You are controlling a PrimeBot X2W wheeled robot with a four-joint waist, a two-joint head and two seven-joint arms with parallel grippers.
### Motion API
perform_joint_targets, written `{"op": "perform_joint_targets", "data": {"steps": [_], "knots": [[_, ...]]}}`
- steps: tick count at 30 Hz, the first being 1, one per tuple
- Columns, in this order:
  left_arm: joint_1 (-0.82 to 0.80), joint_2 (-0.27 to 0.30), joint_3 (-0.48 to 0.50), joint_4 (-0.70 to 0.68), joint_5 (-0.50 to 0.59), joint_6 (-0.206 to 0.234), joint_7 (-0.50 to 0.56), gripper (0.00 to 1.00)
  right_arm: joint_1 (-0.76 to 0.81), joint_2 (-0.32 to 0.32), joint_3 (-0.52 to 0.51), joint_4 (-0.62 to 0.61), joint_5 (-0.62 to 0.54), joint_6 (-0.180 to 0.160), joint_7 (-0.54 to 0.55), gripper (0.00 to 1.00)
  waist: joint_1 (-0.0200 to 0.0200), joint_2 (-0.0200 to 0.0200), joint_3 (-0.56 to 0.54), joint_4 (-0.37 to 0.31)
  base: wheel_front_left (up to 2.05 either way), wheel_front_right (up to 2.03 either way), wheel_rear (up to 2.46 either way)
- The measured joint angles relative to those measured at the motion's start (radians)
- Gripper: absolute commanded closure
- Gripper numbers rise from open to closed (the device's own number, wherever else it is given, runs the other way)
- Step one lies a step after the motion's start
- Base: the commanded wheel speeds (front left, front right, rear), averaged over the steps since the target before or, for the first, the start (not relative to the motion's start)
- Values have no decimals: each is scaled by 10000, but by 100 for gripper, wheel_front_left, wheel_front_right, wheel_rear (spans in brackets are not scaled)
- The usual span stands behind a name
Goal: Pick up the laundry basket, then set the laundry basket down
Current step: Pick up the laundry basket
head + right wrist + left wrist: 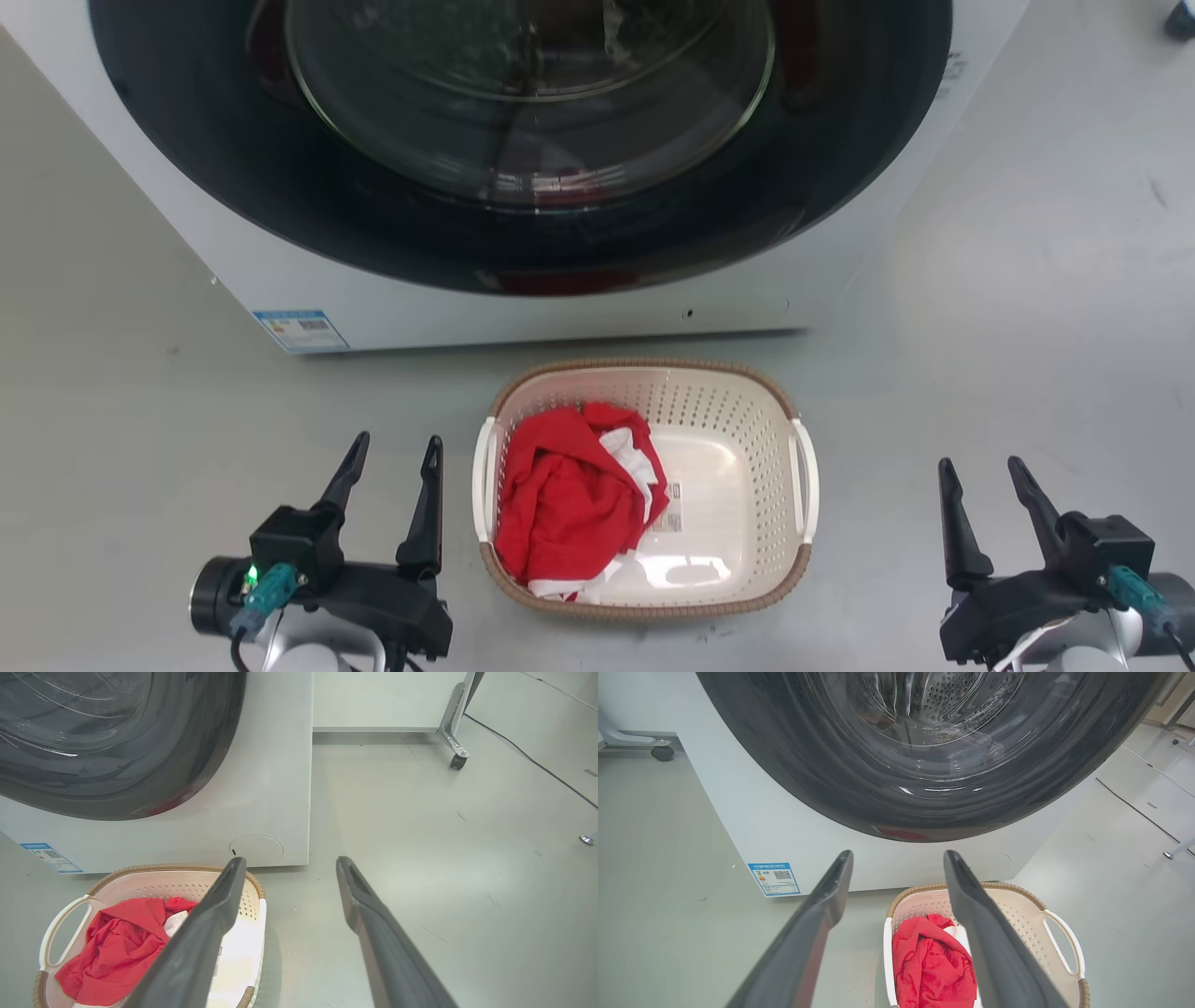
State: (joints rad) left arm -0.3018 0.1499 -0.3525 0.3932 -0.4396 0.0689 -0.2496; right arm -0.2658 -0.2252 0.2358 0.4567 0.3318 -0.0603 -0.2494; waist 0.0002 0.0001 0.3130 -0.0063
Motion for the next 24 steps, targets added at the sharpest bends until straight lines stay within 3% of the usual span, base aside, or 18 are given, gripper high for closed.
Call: {"op": "perform_joint_targets", "data": {"steps": [24], "knots": [[-2349, -376, 13, 976, -2, -261, 104, 0, -2094, 372, 167, 211, -244, -8, -44, 0, -1, 1, 3623, -105, 0, 0, 0]]}}
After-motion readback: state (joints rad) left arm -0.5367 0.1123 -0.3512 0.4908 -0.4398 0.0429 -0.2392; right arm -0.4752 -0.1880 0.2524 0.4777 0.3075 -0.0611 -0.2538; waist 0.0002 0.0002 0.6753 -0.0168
